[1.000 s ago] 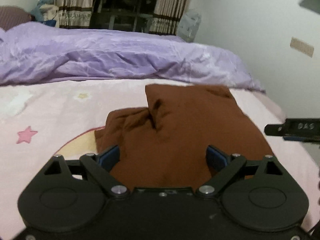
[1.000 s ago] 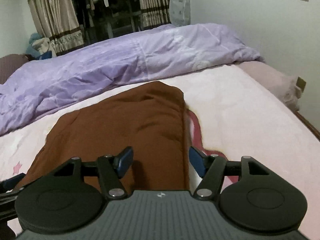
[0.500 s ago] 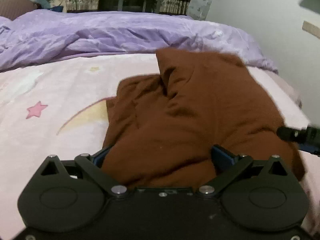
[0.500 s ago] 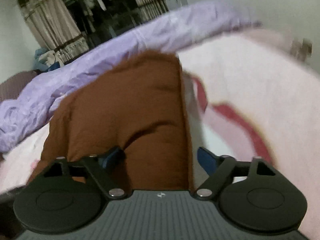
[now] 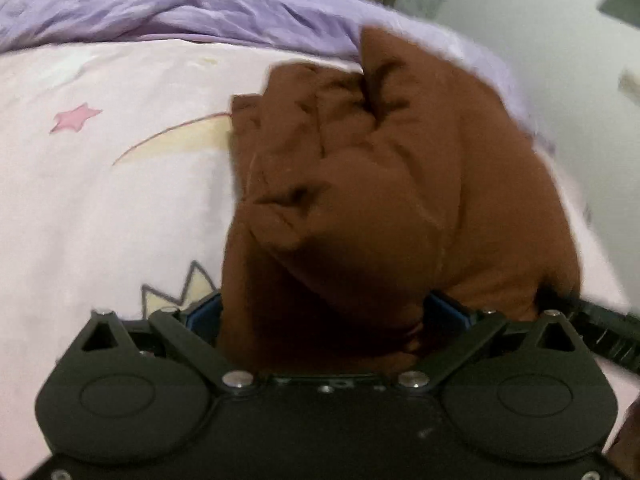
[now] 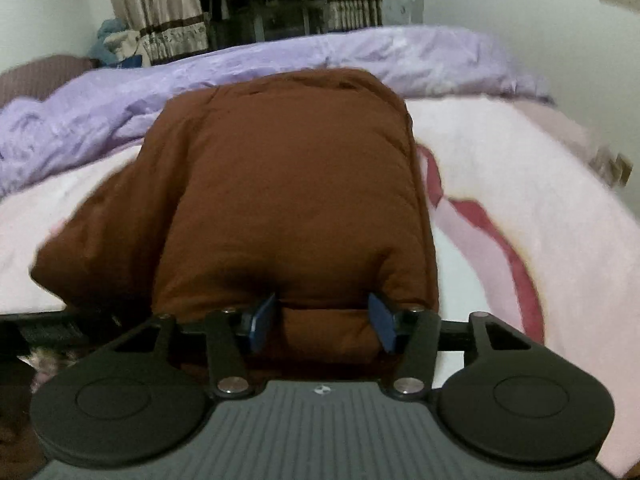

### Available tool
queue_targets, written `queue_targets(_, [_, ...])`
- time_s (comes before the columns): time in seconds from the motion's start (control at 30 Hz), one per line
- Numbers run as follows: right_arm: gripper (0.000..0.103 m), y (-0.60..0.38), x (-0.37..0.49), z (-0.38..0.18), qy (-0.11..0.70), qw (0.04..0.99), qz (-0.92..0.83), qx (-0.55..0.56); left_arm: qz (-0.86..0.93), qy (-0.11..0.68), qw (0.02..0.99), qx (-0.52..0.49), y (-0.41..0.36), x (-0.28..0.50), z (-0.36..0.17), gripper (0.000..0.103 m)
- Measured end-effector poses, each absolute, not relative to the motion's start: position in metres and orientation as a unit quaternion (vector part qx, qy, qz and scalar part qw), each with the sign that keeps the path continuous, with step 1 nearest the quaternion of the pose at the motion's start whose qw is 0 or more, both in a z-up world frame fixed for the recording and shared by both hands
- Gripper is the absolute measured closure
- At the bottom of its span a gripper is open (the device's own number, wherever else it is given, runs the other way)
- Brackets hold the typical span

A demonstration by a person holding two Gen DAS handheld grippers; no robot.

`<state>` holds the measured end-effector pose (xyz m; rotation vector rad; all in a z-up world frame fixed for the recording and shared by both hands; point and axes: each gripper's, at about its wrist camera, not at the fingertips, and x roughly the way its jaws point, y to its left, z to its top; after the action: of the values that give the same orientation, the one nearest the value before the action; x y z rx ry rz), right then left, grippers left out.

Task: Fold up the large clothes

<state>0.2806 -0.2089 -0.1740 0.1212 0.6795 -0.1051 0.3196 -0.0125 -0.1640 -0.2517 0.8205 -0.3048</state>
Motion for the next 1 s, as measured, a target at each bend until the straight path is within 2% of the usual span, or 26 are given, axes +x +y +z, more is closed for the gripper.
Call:
queue_targets(0.17, [0.034, -0.208, 0.276, -0.161, 0.329, 0.939, -0.067, 0.070, -0.127, 0.414, 0.897, -0.093, -0.018, 0.309, -0.140, 0.000])
queue_targets(0.23, [0.021, -0.205, 0.262, -0.152, 0.327, 0.940, -0.072, 0.072, -0.118, 0.404, 0.903, -0.084, -0.020, 0.297, -0.129, 0.000])
queue_targets(0.4, [0.010, -0.203, 0.234, -0.140, 0.340, 0.934, -0.084, 0.072, -0.102, 0.363, 0.924, -0.056, -0.024, 0.258, -0.105, 0.000])
queue_targets(0.7, [0.007, -0.194, 0.160, -0.138, 0.331, 0.937, -0.093, 0.059, -0.094, 0.326, 0.941, -0.008, -0.028, 0.173, -0.096, 0.000])
queue_targets(1.0, [0.007, -0.187, 0.124, -0.145, 0.311, 0.944, -0.076, 0.074, -0.133, 0.300, 0.944, -0.035, -0.026, 0.129, -0.110, 0.000])
